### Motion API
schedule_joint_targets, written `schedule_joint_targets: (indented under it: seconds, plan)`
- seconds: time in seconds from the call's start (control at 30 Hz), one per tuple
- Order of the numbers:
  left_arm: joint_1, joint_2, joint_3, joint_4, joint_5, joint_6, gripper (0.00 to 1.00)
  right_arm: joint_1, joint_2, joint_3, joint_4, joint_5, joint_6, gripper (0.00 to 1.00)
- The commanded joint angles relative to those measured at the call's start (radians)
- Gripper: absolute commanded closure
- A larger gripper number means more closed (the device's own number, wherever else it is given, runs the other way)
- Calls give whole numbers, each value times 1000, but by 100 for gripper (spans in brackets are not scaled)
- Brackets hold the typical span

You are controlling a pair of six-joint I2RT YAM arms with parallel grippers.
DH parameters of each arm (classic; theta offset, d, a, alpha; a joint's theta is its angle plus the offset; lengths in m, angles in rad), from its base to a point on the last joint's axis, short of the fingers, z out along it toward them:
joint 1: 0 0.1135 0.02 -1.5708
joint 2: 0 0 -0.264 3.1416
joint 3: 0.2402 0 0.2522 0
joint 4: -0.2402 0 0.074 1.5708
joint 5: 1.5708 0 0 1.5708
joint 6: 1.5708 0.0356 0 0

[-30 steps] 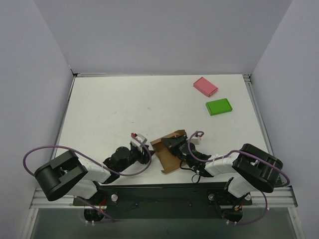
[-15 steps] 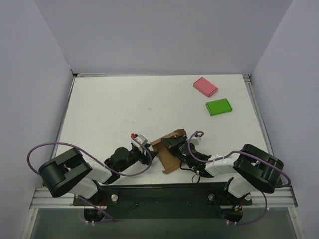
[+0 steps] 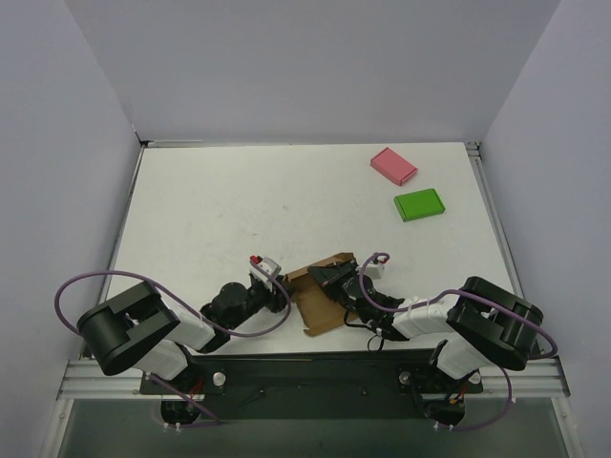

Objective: Fold the paper box

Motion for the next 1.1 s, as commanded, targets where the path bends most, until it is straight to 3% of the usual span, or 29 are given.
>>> schedule_joint_targets:
  seconds: [0.0,0.23,0.5,0.77,0.87,1.07]
  plan:
    - [-1,12,16,63,-26,3,52,20,1,-5,-31,-28,-17,100]
    - [-51,38,42,64,-130,-10,52,22,6,-9,-26,-24,-14,100]
    - [-206,71,114,-60,-517,-38,56,34,12,-11,-35,-5,9,100]
    - [-300,149,202,-138,-719,-66,61,48,29,-14,-23,11,31,100]
    - [-309,144,194,-114,-706,-73,55,48,17,-26,-25,22,39,100]
    - [-305,19,108,-74,-515,-9,39,48,-34,-40,-58,47,29,100]
